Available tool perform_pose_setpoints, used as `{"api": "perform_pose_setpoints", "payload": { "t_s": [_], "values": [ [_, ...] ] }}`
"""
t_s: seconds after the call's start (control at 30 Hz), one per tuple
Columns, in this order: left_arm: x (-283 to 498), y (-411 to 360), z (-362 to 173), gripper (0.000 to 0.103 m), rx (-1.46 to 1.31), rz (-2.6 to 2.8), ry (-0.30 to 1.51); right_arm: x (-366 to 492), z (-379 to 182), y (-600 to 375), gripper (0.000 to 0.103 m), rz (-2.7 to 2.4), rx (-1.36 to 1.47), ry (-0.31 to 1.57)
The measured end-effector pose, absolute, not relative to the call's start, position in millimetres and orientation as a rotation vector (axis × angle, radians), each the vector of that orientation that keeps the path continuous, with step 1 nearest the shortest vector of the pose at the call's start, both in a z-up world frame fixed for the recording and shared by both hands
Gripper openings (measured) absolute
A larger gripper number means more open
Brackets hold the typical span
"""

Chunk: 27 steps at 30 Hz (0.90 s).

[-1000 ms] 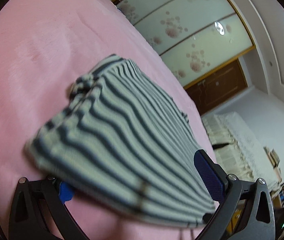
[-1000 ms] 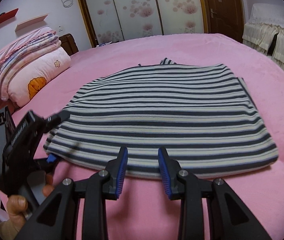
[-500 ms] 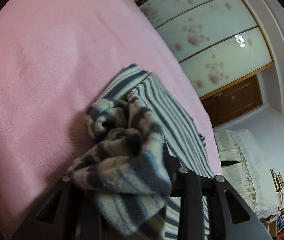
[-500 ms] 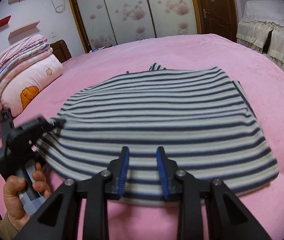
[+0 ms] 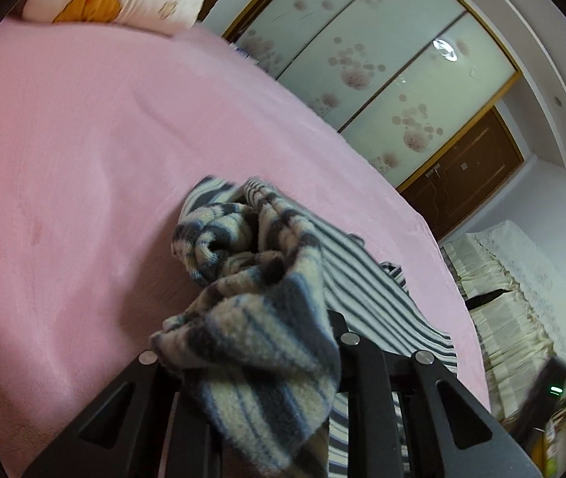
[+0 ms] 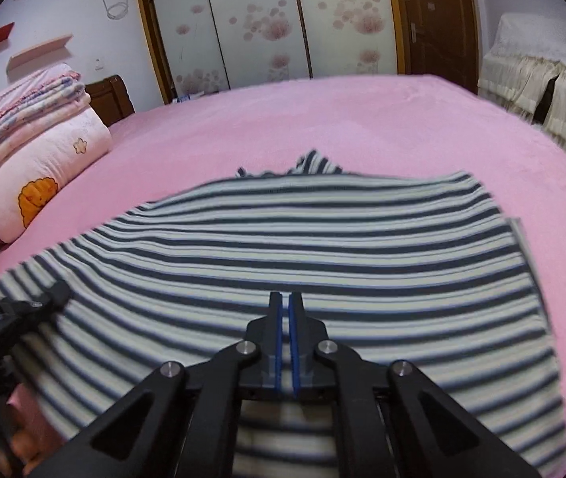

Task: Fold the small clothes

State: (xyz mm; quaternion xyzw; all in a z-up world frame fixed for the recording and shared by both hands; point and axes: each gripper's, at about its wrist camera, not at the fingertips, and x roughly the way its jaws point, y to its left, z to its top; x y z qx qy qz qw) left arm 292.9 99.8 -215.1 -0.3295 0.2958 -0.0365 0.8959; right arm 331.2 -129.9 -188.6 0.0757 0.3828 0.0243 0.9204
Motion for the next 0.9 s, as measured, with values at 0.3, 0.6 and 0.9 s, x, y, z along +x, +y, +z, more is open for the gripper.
{"api": "perform_pose_setpoints", "payload": {
  "t_s": [0.3, 0.6, 0.9],
  "values": [
    [291, 60, -157, 0.016, -0.512, -0.128, 0.525, 351, -226, -133, 0.001, 0.093, 0.181, 0.913],
    [310, -58, -104, 0.016, -0.285, -0.295, 0.524, 322, -206, -193, 0.001, 0.153, 0.457, 0.878],
    [289, -183, -145, 0.017, -0.064, -0.531, 0.688, 216, -201, -319, 0.001, -0.104, 0.562, 0.841]
  ]
}}
